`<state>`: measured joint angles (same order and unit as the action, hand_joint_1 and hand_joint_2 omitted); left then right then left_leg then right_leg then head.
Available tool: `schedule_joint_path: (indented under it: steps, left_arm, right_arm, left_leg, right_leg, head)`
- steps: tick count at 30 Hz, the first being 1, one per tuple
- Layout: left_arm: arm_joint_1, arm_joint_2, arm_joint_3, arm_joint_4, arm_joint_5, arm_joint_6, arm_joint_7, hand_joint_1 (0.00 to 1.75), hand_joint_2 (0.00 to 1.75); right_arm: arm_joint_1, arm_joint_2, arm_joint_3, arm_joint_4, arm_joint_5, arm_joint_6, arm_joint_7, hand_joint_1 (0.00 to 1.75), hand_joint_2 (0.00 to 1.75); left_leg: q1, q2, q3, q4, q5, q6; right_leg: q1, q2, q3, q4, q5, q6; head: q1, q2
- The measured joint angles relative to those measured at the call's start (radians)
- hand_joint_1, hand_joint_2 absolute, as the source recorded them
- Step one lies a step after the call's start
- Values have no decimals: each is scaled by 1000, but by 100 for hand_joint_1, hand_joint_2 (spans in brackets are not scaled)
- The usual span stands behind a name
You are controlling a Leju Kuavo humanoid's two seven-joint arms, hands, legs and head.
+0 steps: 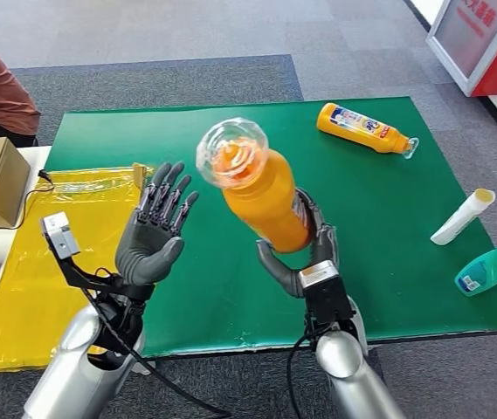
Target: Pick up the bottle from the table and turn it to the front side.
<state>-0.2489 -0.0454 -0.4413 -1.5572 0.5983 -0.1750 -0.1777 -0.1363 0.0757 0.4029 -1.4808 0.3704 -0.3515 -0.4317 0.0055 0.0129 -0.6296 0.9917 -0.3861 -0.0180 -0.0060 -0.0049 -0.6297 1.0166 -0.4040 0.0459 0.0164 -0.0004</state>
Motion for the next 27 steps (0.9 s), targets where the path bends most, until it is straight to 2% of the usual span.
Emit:
schedule_joint_path:
  steps: [7, 12, 20, 24, 27]
  left_arm:
    - [-64, -3, -74, 11, 17, -29, 26, 0, 175]
    - [-107, -4, -122, 22, 13, -37, 40, 0, 175]
    - [-160, -1, -156, 42, -48, -34, 53, 0, 175]
    - [-171, 4, -160, 45, -86, -18, 47, 175, 175]
    - [-172, 5, -162, 45, -143, 13, 28, 175, 175]
  right_arm:
    - [-24, 11, 47, 56, 122, -93, 2, 175, 175]
    - [-48, 18, 69, 106, 174, -120, 11, 175, 175]
    - [-62, 31, 88, 153, 223, -153, 24, 175, 175]
    - [-68, 33, 94, 164, 231, -157, 30, 175, 175]
    - [-68, 33, 95, 168, 238, -161, 39, 175, 175]
  left_leg:
    - [0, 0, 0, 0, 0, 0]
    - [0, 0, 0, 0, 0, 0]
    - [0, 0, 0, 0, 0, 0]
    - [0, 0, 0, 0, 0, 0]
    - [0, 0, 0, 0, 0, 0]
  right_leg:
    - [0, 0, 0, 0, 0, 0]
    - [0, 0, 0, 0, 0, 0]
    - [0, 0, 0, 0, 0, 0]
    - [0, 0, 0, 0, 0, 0]
    - [0, 0, 0, 0, 0, 0]
  head:
    - [0, 0]
    - [0, 0]
    - [0, 0]
    - [0, 0]
    - [0, 0]
